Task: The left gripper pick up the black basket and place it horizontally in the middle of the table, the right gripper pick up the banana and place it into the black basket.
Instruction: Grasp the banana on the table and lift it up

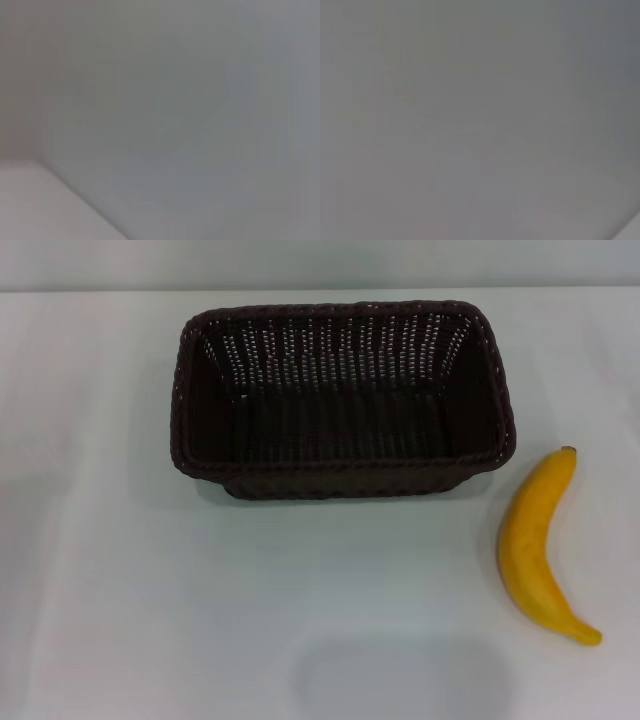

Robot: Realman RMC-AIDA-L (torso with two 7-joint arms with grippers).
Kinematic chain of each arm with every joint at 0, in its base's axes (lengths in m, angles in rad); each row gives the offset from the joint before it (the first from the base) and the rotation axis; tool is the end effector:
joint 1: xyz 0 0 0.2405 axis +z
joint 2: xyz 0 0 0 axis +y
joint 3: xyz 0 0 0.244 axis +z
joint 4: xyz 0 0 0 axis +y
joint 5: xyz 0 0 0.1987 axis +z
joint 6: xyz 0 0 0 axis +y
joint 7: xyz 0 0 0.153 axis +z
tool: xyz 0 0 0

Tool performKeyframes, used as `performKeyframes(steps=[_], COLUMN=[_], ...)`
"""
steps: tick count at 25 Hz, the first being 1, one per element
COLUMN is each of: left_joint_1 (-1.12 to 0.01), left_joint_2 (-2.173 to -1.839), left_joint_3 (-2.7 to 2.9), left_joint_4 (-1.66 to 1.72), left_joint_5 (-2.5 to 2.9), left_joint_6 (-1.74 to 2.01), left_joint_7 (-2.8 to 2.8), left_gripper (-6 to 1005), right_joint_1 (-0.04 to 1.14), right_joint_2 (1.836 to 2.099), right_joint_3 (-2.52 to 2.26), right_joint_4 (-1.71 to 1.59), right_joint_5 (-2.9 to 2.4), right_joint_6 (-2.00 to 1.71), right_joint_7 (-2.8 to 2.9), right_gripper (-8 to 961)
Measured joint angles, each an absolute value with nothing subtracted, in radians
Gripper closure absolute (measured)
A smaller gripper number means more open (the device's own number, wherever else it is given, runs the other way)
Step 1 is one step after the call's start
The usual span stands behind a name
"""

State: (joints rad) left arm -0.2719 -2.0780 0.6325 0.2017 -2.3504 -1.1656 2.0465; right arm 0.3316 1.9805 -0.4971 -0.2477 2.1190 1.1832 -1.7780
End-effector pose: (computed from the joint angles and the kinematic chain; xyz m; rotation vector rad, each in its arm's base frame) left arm -0.3856 0.2825 0.0615 -1.1836 -1.1430 -1.1266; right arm 0.3789 0.3107 0.1070 -1.2431 1.1784 1.2534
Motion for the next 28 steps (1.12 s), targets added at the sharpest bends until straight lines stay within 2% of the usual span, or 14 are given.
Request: performKeyframes(steps=[1,2,3,7,11,12,20,26,28], left_joint_1=[-0.279,-0.291,-0.305,-0.346,-0.365,-0.367,-0.365,-0.365,-0.370], left_joint_2=[-2.079,-2.080,-2.080,-2.074,-2.070,-2.069,-2.043,-2.041,-2.039], left_joint_3=[0.632,0.632,0.632,0.632,0.632,0.632,0.643,0.633,0.634], left_joint_4=[0.199,0.188,0.171,0.135,0.145,0.149,0.162,0.184,0.193], left_joint_5=[-2.398,-2.461,-2.532,-2.659,-2.662,-2.662,-2.665,-2.678,-2.676], left_joint_6=[-1.152,-1.141,-1.134,-1.121,-1.056,-1.041,-1.035,-1.027,-1.026], left_joint_7=[2.096,2.153,2.215,2.336,2.415,2.427,2.418,2.434,2.439], left_gripper=[270,270,270,271,272,272,274,274,274], right_joint_1=[0.317,0.295,0.295,0.263,0.242,0.240,0.244,0.266,0.271], right_joint_2=[1.967,1.936,1.936,1.883,1.860,1.862,1.925,1.993,2.004], right_joint_3=[-0.533,-0.598,-0.598,-0.696,-0.750,-0.751,-0.747,-0.757,-0.818], right_joint_4=[-0.271,-0.302,-0.302,-0.345,-0.504,-0.561,-1.094,-1.485,-1.607], right_joint_5=[2.112,2.088,2.088,2.048,1.838,1.763,1.264,0.988,0.900], right_joint_6=[1.182,1.189,1.189,1.225,1.178,1.168,1.212,1.399,1.468], right_joint_7=[-1.705,-1.584,-1.584,-1.356,-1.136,-1.075,-0.644,-0.458,-0.367], right_gripper=[124,124,124,125,125,125,125,125,125])
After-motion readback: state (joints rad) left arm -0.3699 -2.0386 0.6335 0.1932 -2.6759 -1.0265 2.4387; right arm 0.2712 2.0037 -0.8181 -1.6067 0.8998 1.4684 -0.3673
